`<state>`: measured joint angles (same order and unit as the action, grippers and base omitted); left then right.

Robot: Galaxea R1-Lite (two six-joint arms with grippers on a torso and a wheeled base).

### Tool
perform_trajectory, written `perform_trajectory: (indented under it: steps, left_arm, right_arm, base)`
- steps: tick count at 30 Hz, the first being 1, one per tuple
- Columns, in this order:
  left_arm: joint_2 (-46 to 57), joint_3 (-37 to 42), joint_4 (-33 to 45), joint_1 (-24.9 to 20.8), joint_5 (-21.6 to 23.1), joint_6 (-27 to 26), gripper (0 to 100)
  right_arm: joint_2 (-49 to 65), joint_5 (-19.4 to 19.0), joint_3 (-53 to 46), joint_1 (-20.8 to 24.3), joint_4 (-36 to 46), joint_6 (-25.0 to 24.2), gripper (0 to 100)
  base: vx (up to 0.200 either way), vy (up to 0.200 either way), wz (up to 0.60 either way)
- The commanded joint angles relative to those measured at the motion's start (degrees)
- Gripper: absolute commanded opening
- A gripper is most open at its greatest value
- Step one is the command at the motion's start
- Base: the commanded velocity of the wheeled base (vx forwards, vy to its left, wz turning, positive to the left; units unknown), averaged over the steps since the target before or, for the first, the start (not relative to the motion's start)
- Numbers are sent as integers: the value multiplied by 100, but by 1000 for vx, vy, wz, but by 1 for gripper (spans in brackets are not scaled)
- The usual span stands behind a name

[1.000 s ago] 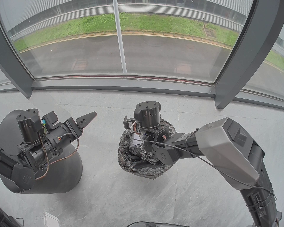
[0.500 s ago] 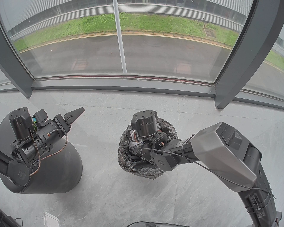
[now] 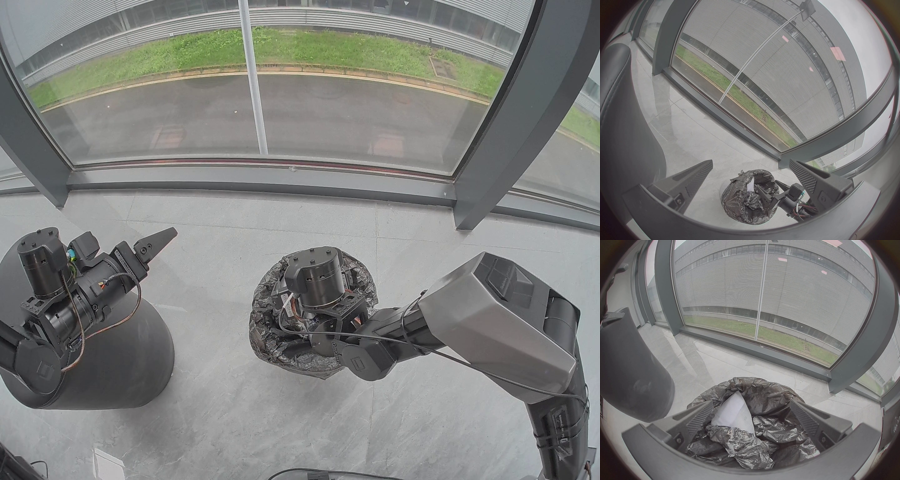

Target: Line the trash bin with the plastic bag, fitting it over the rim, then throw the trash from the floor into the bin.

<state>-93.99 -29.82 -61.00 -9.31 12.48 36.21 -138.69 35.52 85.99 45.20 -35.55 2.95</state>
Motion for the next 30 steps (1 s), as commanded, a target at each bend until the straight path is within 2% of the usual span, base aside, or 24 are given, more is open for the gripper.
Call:
perform_trajectory:
  steps: [1, 15, 16, 30]
  left_arm:
    - [12, 2, -8, 0, 0, 0, 100]
    - [-5, 2, -8, 0, 0, 0, 100]
    - [-5, 2, -8, 0, 0, 0, 100]
    - [-5, 2, -8, 9, 0, 0, 100]
  right_arm:
    - [-17, -2, -39, 32, -22, -14, 100]
    - [-360, 7, -65, 59, -312, -31, 100]
    - [-404, 7, -56, 59, -356, -23, 0]
    - [-738, -37, 207, 50, -453, 13, 0]
  base:
    - [0, 0, 0]
    - [0, 0, 0]
    - [0, 0, 0]
    - [0, 0, 0]
